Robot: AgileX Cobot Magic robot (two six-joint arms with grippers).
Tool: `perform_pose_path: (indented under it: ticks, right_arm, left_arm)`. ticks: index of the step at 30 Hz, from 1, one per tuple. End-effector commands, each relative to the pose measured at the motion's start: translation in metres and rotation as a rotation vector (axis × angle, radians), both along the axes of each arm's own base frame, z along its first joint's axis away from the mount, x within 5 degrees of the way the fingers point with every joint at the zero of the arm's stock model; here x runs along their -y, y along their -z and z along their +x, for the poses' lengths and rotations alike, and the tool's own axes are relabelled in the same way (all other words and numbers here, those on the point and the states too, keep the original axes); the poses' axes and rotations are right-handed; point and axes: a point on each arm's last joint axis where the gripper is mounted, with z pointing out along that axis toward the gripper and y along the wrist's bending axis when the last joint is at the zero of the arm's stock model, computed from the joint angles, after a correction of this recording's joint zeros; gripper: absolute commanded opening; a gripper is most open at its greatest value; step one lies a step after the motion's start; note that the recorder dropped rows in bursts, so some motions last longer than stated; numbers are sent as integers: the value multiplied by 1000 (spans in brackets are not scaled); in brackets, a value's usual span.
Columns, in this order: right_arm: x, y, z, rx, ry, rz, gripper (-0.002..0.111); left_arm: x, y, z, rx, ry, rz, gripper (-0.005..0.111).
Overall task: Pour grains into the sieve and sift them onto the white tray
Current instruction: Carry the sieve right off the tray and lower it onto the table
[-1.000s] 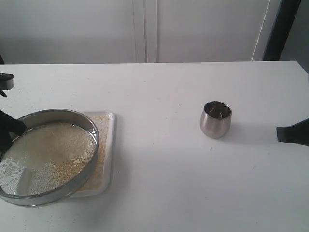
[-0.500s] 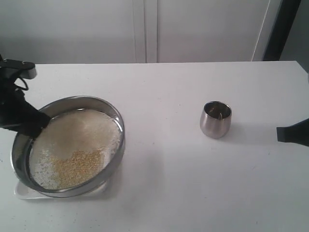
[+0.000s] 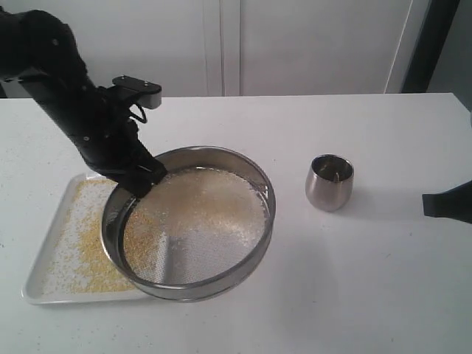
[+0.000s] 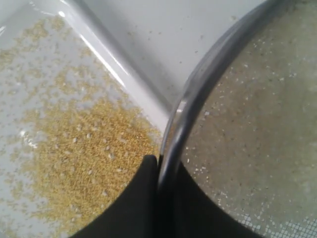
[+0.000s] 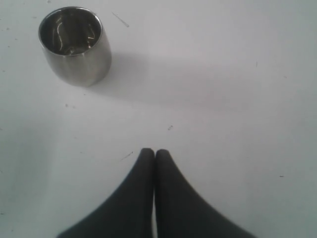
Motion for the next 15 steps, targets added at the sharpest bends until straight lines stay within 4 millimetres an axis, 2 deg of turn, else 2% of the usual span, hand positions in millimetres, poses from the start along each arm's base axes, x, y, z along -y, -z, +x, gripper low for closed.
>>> perform_pose_path:
  ticks: [1,4,10,15]
  right_arm:
    - [0,0,-1,6,-1,1,0]
    - [0,0,-1,8,-1,2,0]
    - [0,0,-1,8,-1,2,0]
    - [0,0,-1,8,-1,2,0]
  left_arm:
    - [33,1,2,-28,47,-25,0]
    - [46,7,9,-36,55,-22,0]
    - [56,22,23,-89,48,-7,0]
    - [68,27,29,-52,66,13,0]
